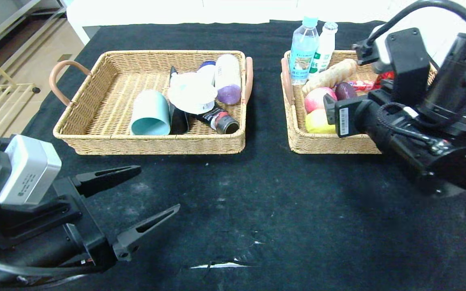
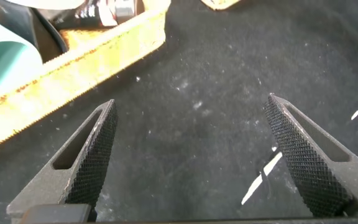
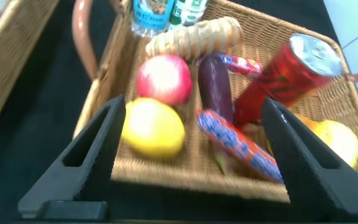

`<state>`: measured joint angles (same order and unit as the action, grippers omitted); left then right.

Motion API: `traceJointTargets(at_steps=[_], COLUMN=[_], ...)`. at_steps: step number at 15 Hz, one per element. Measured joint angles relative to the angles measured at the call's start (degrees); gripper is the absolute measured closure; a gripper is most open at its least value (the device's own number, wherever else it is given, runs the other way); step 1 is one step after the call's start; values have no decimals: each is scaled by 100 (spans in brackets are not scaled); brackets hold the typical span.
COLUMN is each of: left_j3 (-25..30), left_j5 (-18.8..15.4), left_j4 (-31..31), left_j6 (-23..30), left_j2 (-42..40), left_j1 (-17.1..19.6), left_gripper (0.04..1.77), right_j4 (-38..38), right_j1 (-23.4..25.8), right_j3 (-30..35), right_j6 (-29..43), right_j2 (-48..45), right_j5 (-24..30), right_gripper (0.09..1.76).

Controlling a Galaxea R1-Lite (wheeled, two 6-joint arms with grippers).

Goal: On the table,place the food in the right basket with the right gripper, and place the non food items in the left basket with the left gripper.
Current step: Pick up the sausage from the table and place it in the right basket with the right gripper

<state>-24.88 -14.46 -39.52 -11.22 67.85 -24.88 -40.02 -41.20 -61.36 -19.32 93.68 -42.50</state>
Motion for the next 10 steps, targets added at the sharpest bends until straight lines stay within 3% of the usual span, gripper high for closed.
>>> traceJointTargets(at_steps=[3,5,7,10], left_j3=[-37,-98,-127,-212], left_j5=[127,468,848,1045], left_j4=[13,48,386,1488], left_j6=[39,35,28,69], left_j2=[-145,-289,-551,-1226], left_j1=[30,105,138,300], left_gripper=[9,9,9,9], right_j4=[499,992,1691,3099], right_j1=[-193,-232,-229,-185], right_j3=[612,1017,1368,1599], right_j6=[44,100,282,814], right_j2=[-816,-1389,-2002,-2982], right_j5=[27,328,697,1347], right_gripper=[23,21,19,18])
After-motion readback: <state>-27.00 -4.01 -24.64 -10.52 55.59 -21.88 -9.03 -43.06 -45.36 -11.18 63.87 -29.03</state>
